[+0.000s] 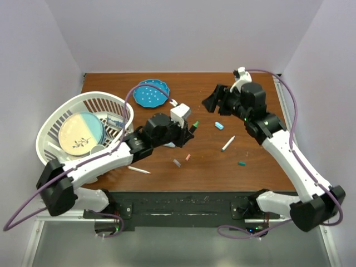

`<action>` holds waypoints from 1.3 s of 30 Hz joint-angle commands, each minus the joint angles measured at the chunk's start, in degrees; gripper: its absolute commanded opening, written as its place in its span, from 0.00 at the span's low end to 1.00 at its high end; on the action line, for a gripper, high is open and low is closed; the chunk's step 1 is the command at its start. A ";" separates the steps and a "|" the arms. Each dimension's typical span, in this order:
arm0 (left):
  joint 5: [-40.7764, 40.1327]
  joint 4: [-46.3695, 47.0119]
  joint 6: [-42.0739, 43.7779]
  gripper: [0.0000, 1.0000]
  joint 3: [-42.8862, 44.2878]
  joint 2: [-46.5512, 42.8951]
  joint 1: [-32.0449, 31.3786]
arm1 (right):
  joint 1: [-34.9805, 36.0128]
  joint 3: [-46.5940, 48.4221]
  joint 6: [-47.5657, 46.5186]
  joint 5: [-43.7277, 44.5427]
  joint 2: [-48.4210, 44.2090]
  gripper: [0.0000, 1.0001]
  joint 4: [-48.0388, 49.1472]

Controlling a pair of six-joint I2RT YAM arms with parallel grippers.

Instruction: Insert the pens into the pen caps

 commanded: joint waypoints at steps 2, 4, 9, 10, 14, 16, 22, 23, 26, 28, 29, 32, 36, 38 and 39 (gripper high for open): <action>-5.90 -11.47 5.01 0.00 2.70 -10.48 0.56 | -3.87 9.11 -12.47 7.05 14.45 0.74 0.98; -7.30 -12.27 6.93 0.00 0.95 -13.13 0.47 | -4.84 13.07 -12.65 10.38 18.87 0.74 1.06; -11.08 -11.75 9.40 0.00 -3.36 -20.43 0.38 | -6.42 23.25 -14.13 16.64 34.94 0.70 -0.26; -11.35 -11.83 9.41 0.00 -3.45 -21.14 0.29 | -6.51 24.24 -14.84 16.47 36.72 0.70 0.01; -12.41 -10.09 9.84 0.00 -4.68 -24.91 0.38 | -7.57 28.11 -25.43 9.80 44.89 0.65 3.60; -11.26 -9.64 10.20 0.00 -5.12 -25.62 0.38 | -8.01 29.95 -30.29 8.11 49.27 0.66 4.31; -10.65 -9.64 10.99 0.00 -4.60 -25.27 0.38 | -11.17 41.55 -35.67 -0.12 58.70 0.67 -2.45; -10.56 -9.46 10.99 0.00 -4.51 -25.27 0.38 | -11.35 42.26 -36.28 -0.58 60.36 0.67 -2.28; -9.77 -8.94 10.99 0.00 -4.77 -24.92 0.38 | -12.58 44.72 -37.60 -4.17 63.35 0.69 -2.19; -9.59 -8.93 10.99 0.00 -4.77 -24.66 0.47 | -13.63 46.91 -37.70 -5.32 65.03 0.70 -2.54; -9.59 -8.93 11.08 0.00 -4.68 -24.22 0.38 | -13.81 47.97 -37.52 -6.90 66.78 0.70 -3.58; -9.42 -9.02 11.25 0.00 -4.42 -23.61 0.47 | -14.60 51.14 -37.35 -9.89 69.07 0.70 -5.17; -8.63 -8.58 11.25 0.00 -4.24 -23.16 1.17 | -14.95 51.93 -37.52 -13.15 71.18 0.71 -4.91; -8.36 -8.58 11.25 0.00 -4.24 -22.99 1.44 | -15.30 52.28 -37.43 -14.29 71.89 0.71 -5.17; -8.27 -8.67 11.25 0.00 -4.33 -22.90 1.70 | -15.48 52.89 -37.52 -14.73 72.15 0.71 -5.44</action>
